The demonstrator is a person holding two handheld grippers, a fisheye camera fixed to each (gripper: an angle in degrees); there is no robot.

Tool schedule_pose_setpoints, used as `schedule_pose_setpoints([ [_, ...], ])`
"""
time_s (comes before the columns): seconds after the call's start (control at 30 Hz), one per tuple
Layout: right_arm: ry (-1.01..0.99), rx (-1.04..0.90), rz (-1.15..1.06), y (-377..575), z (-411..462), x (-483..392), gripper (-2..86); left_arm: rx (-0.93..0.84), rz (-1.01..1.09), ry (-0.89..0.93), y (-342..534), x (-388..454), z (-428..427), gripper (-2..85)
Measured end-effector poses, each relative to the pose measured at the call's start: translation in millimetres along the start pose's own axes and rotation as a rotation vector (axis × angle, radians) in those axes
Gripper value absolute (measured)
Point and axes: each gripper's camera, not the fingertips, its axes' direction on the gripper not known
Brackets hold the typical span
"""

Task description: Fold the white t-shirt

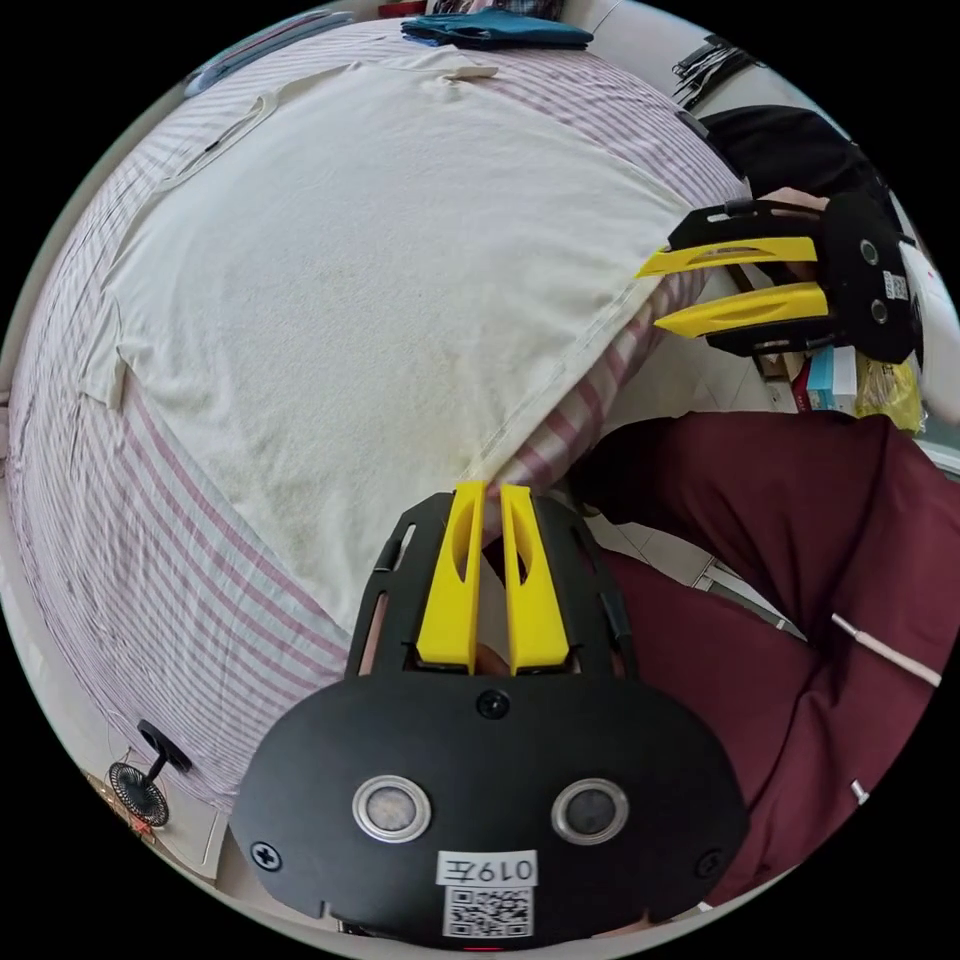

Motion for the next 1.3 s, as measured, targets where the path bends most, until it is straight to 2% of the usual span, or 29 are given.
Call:
schedule_pose_setpoints([
  [0.2,0.04,-0.003,0.027,24,5,-15,5.9,-0.03,-0.035,0.006,11,17,9,0.8],
  [0.47,0.036,-0.031,0.14,46,27,2,6.5,0.098,0.071,-0.034,-24,58,-7,0.8],
  [0.67,-0.011,-0.059,0.103,56,50,7,3.4,0.039,0.145,-0.065,-45,84,6,0.7],
  [0.9,0.038,-0.074,0.093,73,66,0,0.7,-0.017,0.195,-0.042,-34,103,7,0.6],
  [1.3,0.147,-0.114,0.105,105,82,0,4.3,0.018,0.058,-0.11,3,147,-19,0.4],
])
